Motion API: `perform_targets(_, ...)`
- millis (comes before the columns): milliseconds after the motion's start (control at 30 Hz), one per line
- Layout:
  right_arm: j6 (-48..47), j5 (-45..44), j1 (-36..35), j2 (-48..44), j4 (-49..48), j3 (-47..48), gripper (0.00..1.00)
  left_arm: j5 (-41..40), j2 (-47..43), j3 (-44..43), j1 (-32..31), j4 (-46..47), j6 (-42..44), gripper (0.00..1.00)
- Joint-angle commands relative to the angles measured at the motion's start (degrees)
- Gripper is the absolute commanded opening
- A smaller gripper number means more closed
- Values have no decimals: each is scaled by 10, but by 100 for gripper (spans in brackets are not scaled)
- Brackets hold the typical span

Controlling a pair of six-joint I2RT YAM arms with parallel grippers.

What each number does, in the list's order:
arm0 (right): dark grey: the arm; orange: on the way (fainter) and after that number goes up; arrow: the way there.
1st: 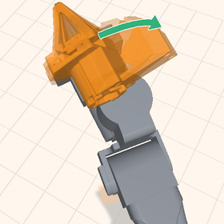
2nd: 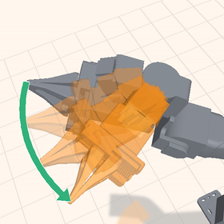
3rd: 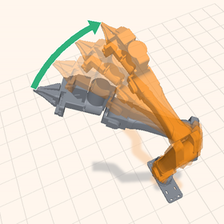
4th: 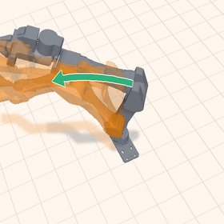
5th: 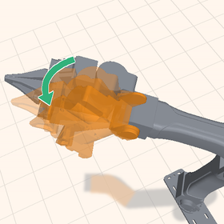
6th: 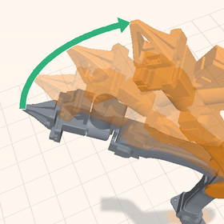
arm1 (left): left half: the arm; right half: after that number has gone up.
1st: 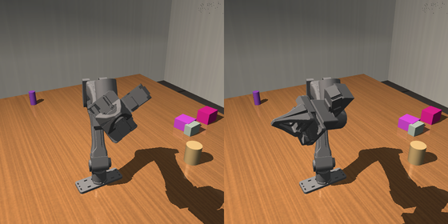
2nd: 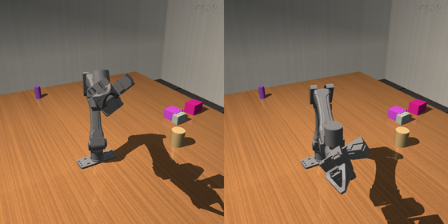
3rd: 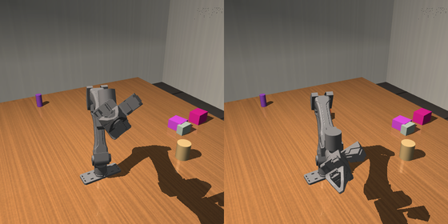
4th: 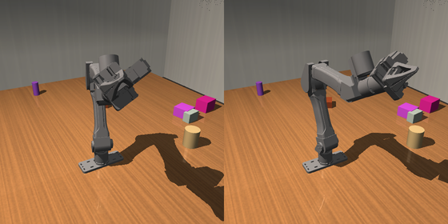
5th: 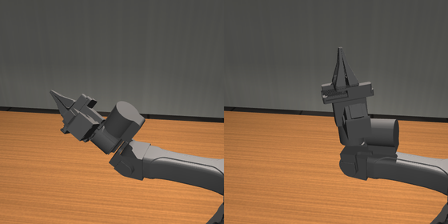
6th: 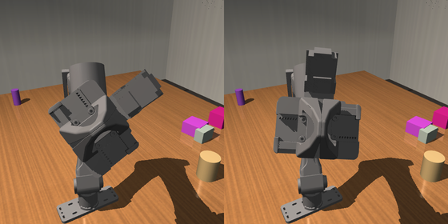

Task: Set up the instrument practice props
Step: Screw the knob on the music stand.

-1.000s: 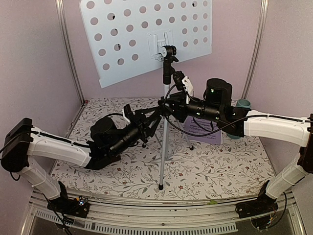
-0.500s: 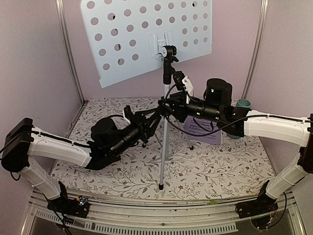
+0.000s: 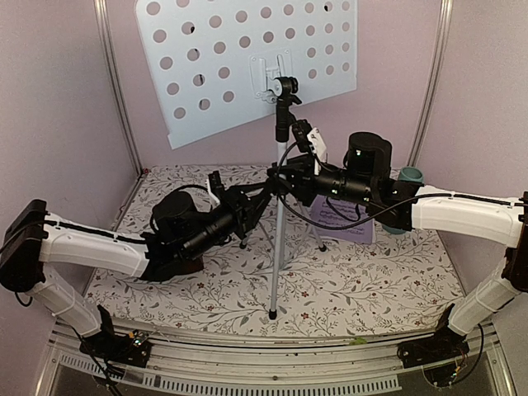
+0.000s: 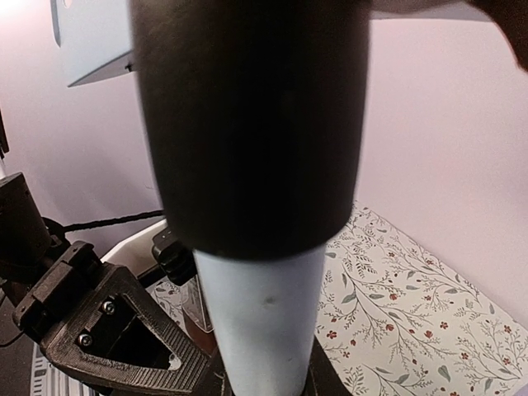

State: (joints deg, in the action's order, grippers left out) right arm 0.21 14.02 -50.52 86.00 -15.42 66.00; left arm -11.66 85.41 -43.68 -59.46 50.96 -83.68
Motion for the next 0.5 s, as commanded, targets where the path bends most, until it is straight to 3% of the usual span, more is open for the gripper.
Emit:
perform_targets(0, 16, 13, -13, 51, 109, -33, 0, 9, -19, -12, 7, -71, 88, 0)
perform_targets(467, 16, 13, -13, 54, 107, -31, 0, 20, -23, -59, 12, -175, 294, 0)
